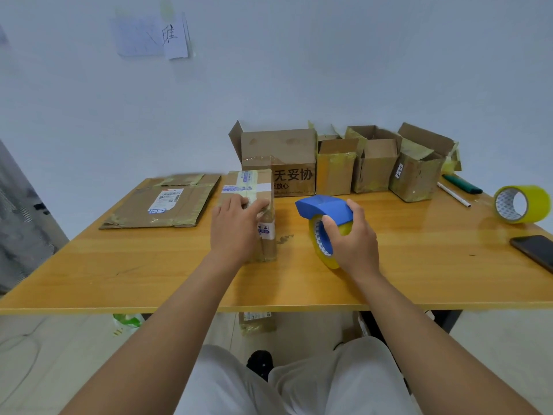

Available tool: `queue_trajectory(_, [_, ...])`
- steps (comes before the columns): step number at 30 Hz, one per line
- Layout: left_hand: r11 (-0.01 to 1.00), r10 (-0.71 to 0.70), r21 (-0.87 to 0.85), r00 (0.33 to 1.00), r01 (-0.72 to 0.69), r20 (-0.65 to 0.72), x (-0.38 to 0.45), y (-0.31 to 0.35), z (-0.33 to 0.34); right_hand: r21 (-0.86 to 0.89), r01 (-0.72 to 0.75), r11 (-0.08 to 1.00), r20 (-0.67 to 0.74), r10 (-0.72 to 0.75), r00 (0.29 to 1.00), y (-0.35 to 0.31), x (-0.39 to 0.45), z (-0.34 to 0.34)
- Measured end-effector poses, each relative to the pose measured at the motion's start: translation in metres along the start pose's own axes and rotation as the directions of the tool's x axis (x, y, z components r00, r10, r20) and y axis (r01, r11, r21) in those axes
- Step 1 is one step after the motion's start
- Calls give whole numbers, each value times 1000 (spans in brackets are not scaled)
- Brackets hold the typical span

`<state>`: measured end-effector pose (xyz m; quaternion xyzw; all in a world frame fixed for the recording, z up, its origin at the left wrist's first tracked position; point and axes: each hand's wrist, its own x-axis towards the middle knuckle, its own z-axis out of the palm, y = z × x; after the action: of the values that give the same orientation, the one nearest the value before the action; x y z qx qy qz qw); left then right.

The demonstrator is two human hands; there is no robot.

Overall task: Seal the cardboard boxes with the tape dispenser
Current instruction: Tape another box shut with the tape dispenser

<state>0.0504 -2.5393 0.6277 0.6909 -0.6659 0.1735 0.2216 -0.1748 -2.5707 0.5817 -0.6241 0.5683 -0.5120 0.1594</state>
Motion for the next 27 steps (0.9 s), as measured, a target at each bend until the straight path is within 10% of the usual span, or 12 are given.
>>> queue_trajectory(27, [998, -13, -61, 999, 10, -50, -6, 5, -2, 23, 28, 999, -29, -27, 999, 4, -4, 0])
